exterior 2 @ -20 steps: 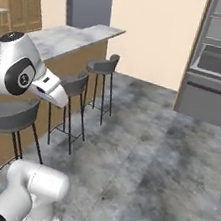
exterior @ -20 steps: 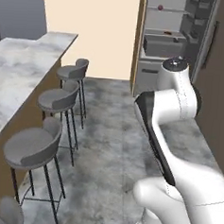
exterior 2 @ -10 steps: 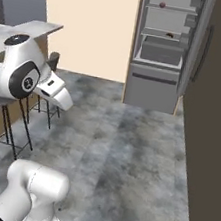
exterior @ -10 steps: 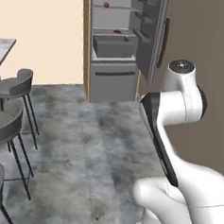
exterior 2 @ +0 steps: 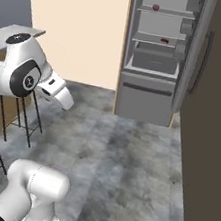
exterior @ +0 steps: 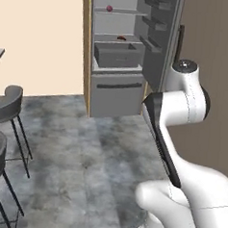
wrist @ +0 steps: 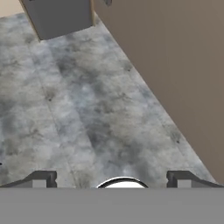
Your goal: Take the cheese, chicken drumstick, and onion from the fridge and place them on the plate on the dining counter to create an appetizer plate.
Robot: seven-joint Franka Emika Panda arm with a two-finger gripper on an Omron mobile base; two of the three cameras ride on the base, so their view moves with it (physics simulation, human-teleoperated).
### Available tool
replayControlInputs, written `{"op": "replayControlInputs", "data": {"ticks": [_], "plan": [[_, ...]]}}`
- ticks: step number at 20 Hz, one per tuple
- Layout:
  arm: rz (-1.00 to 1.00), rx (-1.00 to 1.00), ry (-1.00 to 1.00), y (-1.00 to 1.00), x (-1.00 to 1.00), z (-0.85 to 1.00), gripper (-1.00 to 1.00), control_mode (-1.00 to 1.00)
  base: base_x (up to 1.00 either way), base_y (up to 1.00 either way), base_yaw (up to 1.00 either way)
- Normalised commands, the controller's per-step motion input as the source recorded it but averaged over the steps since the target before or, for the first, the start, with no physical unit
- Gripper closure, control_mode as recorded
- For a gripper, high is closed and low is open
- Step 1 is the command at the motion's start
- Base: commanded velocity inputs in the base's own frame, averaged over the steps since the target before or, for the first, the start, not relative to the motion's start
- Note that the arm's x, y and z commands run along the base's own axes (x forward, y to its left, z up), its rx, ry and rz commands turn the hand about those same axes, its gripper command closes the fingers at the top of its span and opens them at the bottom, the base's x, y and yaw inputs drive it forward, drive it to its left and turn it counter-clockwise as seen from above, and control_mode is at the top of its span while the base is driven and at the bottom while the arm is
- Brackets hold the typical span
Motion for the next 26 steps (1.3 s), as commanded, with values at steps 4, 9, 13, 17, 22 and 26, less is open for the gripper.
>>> {"op": "replayControlInputs", "data": {"ticks": [4,9,13,17,22,26], "plan": [[0.00,0.00,0.00,0.00,0.00,0.00,-1.00,1.00,1.00,-0.48,0.03],[0.00,0.00,0.00,0.00,0.00,0.00,-1.00,1.00,1.00,-0.44,0.10],[0.00,0.00,0.00,0.00,0.00,0.00,-1.00,1.00,1.00,-0.13,0.11],[0.00,0.00,0.00,0.00,0.00,0.00,-1.00,1.00,1.00,-0.07,0.08],[0.00,0.00,0.00,0.00,0.00,0.00,-1.00,1.00,1.00,-0.23,0.02],[0.00,0.00,0.00,0.00,0.00,0.00,-1.00,1.00,1.00,-0.27,0.00]]}}
